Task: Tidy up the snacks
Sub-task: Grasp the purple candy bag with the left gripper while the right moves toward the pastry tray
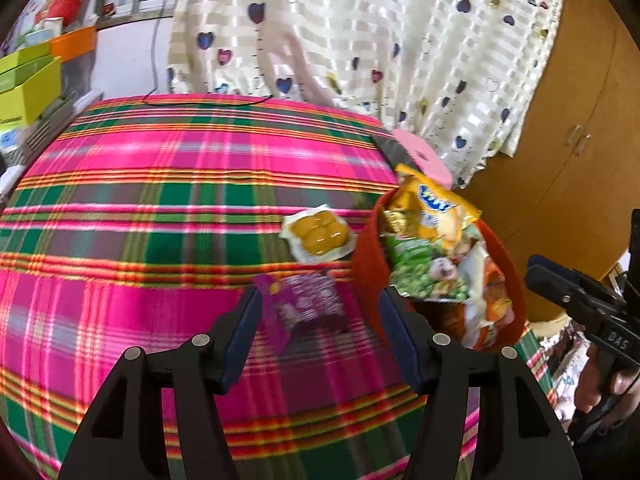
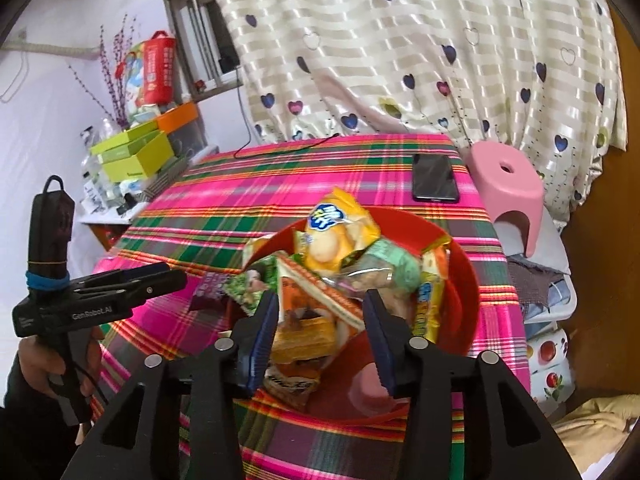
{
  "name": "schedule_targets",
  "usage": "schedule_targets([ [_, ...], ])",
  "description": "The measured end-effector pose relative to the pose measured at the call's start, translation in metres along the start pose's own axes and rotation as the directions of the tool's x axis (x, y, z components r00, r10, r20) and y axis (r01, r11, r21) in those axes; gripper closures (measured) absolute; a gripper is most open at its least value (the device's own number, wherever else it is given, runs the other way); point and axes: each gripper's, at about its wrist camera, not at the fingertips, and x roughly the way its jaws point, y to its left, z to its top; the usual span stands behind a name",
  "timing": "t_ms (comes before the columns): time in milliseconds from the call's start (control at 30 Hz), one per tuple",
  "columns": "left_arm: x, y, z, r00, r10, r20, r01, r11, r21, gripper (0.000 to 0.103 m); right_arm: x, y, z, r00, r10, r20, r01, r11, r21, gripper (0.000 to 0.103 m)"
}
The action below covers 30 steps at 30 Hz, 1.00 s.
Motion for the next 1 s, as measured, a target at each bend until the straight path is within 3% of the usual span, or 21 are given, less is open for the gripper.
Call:
schedule_targets([
  [600, 0.015, 0.013, -0.009, 0.999, 0.0, -0.036, -0.001, 1.0, -0.01, 0.042, 0.012, 0.026, 0.002, 0.999, 0.022, -0.032, -0.023, 0.999, -0.049, 0.053],
  [800, 0.022, 0.011, 0.007, 1.0, -0.005, 0.002, 0.005, 0.992, 0.125, 0.041, 0.017, 0.028, 0.002, 0.999, 0.031, -0.04, -0.033, 0.998, -0.051, 0.052],
  [1000, 0.047, 0.006, 0.018, 0.994, -0.101, -0.04, 0.107, 0.964, 0.242, 0.041, 0.022, 0.029, 0.003, 0.998, 0.035, -0.052, -0.038, 0.998, -0.053, 0.052],
])
